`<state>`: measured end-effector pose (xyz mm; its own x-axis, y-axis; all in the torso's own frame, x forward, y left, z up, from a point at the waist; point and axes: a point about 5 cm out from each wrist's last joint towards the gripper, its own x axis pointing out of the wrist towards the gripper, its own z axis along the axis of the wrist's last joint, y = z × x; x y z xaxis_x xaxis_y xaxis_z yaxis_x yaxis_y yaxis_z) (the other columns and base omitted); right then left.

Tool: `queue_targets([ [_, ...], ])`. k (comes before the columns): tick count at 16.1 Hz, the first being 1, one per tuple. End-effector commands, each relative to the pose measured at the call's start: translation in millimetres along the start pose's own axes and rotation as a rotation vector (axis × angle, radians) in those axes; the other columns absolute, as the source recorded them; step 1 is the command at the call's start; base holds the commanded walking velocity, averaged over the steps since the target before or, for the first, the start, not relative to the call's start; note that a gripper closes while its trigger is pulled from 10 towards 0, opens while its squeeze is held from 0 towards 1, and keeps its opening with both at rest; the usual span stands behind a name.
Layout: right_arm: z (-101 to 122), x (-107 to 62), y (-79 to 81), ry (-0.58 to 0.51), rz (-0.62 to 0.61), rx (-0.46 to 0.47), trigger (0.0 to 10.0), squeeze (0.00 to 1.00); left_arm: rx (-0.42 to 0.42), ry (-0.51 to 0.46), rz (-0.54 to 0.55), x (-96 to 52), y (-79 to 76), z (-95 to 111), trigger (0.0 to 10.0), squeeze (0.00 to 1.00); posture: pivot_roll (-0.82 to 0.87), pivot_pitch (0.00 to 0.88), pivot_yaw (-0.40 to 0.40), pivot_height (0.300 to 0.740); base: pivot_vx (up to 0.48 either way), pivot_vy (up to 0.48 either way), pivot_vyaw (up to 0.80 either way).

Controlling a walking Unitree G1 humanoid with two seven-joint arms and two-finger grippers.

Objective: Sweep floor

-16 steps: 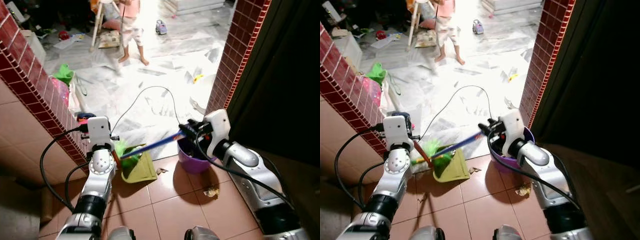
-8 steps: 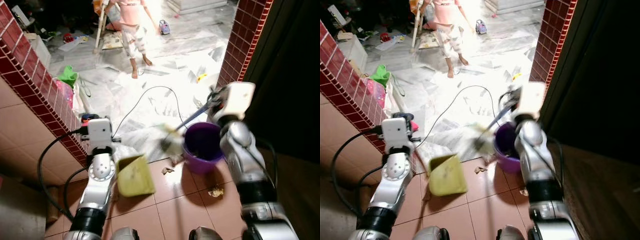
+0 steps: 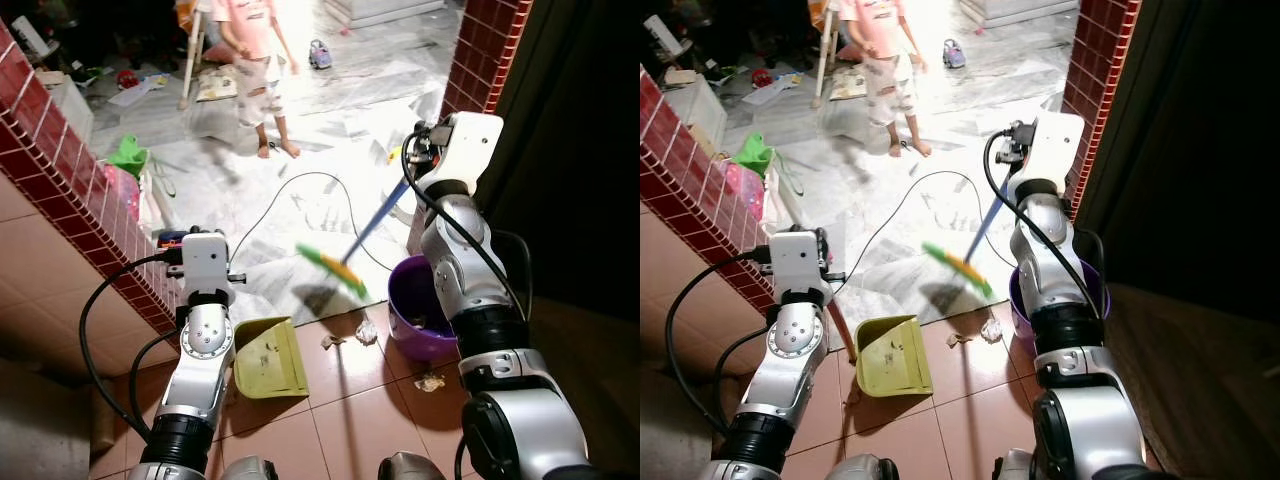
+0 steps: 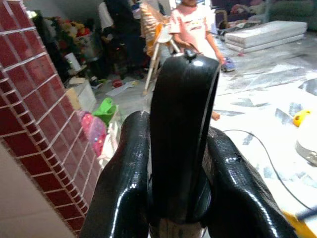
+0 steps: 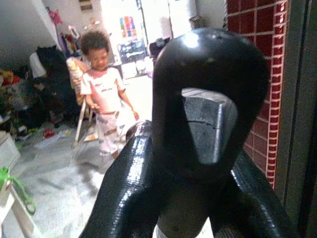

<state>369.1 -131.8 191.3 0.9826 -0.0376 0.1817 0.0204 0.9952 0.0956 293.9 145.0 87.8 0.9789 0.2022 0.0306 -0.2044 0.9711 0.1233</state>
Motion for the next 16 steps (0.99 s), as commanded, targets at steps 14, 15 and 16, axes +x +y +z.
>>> queue_targets([
  [14, -37, -34.0, 17.2, 0.153, 0.223, 0.129, 10.0, 0.00, 0.017, 0.025, -0.017, 14.8, -10.2, 0, 10.0, 0.00, -0.16, 0.000, 0.094, 0.740, 0.000, 0.000, 0.00],
  [15, -38, -34.4, 16.0, 0.162, 0.220, 0.137, 10.0, 0.00, 0.020, 0.028, -0.019, 14.9, -11.1, -1, 10.0, 0.00, -0.16, 0.000, 0.095, 0.740, 0.000, 0.000, 0.00],
  [16, -39, -35.2, 12.6, 0.177, 0.212, 0.141, 10.0, 0.00, 0.005, 0.059, -0.005, 15.4, -12.8, -4, 10.0, 0.00, -0.16, 0.000, 0.095, 0.740, 0.000, 0.000, 0.00],
])
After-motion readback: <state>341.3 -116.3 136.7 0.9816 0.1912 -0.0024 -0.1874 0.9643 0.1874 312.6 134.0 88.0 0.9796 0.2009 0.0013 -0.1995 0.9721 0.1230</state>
